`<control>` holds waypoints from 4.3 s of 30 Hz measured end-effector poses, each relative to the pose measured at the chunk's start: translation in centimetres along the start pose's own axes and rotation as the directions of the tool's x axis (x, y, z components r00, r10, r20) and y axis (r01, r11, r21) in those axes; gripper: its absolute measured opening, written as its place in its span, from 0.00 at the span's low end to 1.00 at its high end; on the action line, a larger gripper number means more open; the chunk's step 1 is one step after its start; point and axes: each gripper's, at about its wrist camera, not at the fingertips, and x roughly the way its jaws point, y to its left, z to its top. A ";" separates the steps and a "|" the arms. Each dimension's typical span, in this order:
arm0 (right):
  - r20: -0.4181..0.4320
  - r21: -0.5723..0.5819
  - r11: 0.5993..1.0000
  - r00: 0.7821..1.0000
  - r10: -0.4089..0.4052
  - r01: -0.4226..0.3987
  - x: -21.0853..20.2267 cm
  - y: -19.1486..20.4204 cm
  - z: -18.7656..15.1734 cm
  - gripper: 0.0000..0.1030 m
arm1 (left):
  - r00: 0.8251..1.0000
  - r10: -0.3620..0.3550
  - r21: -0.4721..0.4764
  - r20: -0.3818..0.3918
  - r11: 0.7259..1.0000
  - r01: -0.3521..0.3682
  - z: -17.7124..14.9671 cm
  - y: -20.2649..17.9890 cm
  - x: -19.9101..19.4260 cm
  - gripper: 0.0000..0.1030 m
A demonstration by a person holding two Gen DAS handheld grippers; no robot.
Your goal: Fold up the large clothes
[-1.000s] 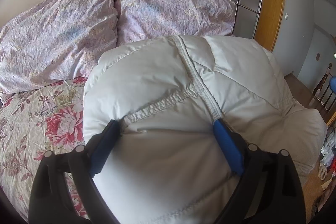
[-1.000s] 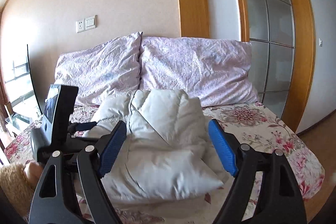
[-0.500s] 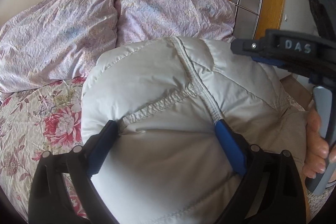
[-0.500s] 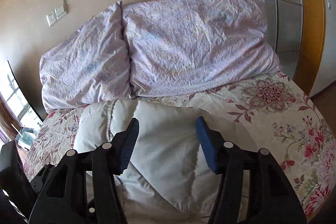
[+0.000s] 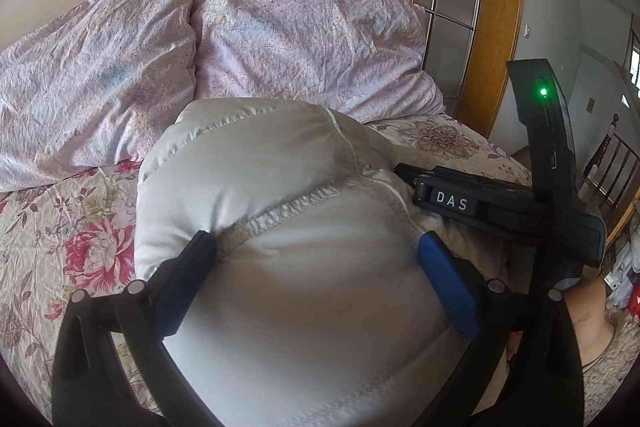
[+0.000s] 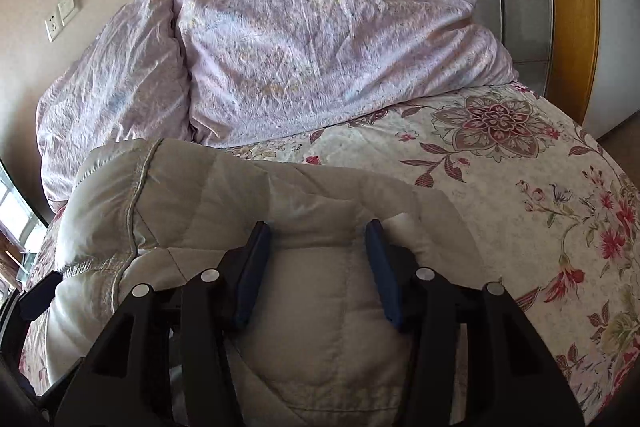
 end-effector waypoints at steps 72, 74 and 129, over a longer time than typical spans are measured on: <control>-0.144 -0.082 0.979 0.970 -0.194 0.184 6.2 0.2 1.7 0.55 | 0.977 0.124 -0.052 -0.172 0.990 -0.135 2.4 5.9 7.4 0.98; -0.141 -0.079 0.980 0.971 -0.192 0.182 6.2 0.1 1.7 0.55 | 0.977 0.124 -0.051 -0.172 0.990 -0.135 2.4 5.9 7.4 0.98; -0.368 0.506 0.813 0.781 0.505 -0.287 1.6 -12.5 -1.6 0.99 | 0.970 -0.093 -0.271 -0.224 0.962 0.030 -0.5 10.6 -1.4 0.98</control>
